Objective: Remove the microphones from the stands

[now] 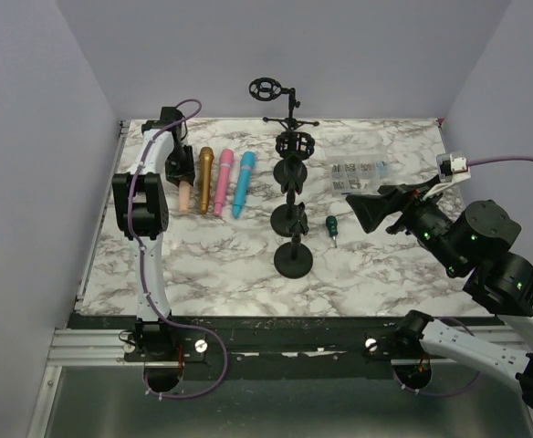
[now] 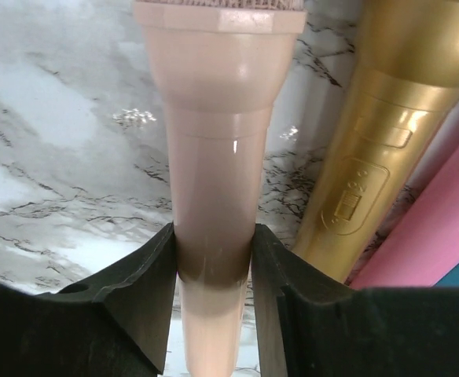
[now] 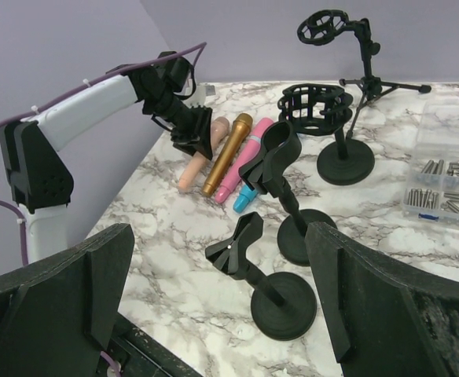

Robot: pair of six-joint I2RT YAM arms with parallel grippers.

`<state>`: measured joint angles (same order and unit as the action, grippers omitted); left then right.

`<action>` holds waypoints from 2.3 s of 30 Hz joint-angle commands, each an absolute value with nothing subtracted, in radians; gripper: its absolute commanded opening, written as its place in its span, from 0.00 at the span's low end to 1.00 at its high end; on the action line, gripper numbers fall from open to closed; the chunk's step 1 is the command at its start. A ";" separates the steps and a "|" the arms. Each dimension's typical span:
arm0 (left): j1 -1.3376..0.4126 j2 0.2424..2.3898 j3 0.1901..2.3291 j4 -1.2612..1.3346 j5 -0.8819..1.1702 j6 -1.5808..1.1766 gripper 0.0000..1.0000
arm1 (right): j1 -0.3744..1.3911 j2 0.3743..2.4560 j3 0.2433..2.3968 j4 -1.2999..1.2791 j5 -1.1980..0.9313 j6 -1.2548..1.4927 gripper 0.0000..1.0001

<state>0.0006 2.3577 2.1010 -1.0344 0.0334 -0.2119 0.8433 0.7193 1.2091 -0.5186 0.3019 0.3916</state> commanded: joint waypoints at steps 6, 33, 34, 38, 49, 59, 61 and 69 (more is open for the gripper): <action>0.025 2.365 2.134 -1.058 0.021 -0.229 0.47 | 0.847 0.712 1.212 -0.535 0.320 0.396 1.00; 0.041 1.972 1.838 -0.933 0.144 -0.268 0.64 | 0.848 0.729 1.197 -0.580 0.351 0.424 1.00; 0.041 1.923 1.795 -0.913 0.153 -0.280 0.64 | 0.847 0.727 1.193 -0.588 0.355 0.428 1.00; 0.037 1.700 1.586 -0.812 0.243 -0.338 0.64 | 0.847 0.717 1.174 -0.624 0.375 0.459 1.00; -0.110 0.976 1.109 -0.521 0.474 -0.478 0.65 | 0.847 0.734 1.180 -0.844 0.575 0.582 1.00; -0.130 0.382 0.893 -0.365 0.549 -0.507 0.71 | 0.847 0.652 1.171 -0.903 0.623 0.615 1.00; -0.129 0.294 0.875 -0.347 0.548 -0.521 0.72 | 0.848 0.638 1.165 -0.901 0.620 0.620 1.00; -0.128 0.073 0.845 -0.355 0.479 -0.507 0.74 | 0.847 0.599 1.160 -0.886 0.588 0.626 1.00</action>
